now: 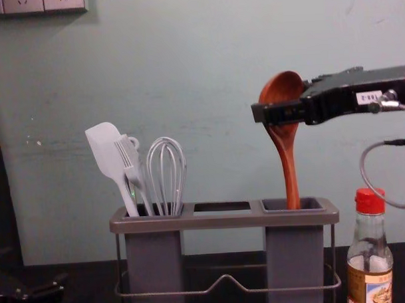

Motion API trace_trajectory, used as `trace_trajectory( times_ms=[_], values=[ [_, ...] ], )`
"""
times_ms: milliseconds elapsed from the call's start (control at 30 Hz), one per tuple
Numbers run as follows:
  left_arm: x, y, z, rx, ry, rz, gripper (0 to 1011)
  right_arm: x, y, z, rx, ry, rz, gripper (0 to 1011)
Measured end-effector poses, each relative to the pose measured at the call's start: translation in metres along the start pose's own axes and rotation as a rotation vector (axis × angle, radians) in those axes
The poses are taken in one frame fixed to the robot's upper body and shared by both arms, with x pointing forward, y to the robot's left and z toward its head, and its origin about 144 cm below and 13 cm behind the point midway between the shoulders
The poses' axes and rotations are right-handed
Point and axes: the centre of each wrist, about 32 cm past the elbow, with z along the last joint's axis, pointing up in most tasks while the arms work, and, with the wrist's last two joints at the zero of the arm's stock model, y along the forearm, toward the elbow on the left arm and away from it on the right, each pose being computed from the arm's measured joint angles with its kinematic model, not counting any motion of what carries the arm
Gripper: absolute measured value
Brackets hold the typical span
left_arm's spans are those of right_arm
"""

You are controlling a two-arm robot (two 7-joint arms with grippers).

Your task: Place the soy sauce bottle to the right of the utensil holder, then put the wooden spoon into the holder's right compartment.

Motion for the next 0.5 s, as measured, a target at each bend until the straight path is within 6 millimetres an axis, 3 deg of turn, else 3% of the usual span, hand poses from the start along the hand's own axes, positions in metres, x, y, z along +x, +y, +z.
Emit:
trace_trajectory(
  times_ms=[500],
  values=[
    [0.0, 0.0, 0.0, 0.0, 0.0, 0.0, 1011, -0.002, 0.004, -0.017, -0.031, 0.022, 0.0, 840]
  ],
)
